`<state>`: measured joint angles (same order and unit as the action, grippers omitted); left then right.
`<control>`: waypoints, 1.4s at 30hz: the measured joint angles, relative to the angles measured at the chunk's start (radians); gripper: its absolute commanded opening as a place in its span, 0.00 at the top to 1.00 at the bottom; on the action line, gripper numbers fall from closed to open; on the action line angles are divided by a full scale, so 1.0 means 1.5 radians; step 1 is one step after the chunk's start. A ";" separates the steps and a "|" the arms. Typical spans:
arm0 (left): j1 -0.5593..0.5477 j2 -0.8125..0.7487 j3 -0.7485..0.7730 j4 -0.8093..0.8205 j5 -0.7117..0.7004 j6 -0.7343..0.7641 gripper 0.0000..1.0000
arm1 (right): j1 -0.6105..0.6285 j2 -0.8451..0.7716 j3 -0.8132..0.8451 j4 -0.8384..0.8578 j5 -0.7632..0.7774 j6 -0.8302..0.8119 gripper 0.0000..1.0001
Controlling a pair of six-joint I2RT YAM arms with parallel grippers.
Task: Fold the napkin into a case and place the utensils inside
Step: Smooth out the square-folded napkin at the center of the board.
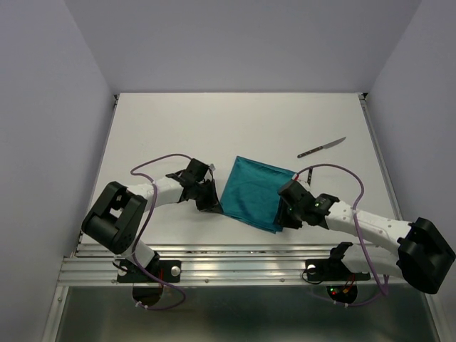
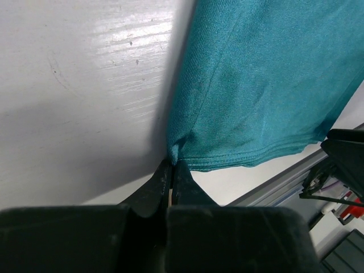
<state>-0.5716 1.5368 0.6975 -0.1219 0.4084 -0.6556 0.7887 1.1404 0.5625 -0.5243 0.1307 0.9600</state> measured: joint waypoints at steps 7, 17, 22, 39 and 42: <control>0.005 -0.003 -0.011 0.019 0.008 -0.002 1.00 | 0.008 0.010 -0.002 0.024 -0.023 -0.004 0.70; 0.021 -0.006 -0.019 0.026 0.015 -0.003 1.00 | 0.027 0.036 -0.014 0.065 -0.051 -0.007 0.64; 0.024 -0.006 -0.020 0.029 0.015 -0.003 1.00 | 0.056 0.052 -0.002 0.071 -0.047 -0.025 0.67; 0.025 -0.006 -0.020 0.029 0.014 -0.002 1.00 | 0.142 0.128 0.132 -0.024 0.035 -0.138 0.41; 0.028 -0.006 -0.020 0.028 0.014 -0.002 1.00 | 0.159 0.178 0.134 -0.027 0.032 -0.164 0.39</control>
<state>-0.5301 1.5272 0.6678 -0.0792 0.4294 -0.6586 1.0279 1.4078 0.7628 -0.5655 0.1791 0.7139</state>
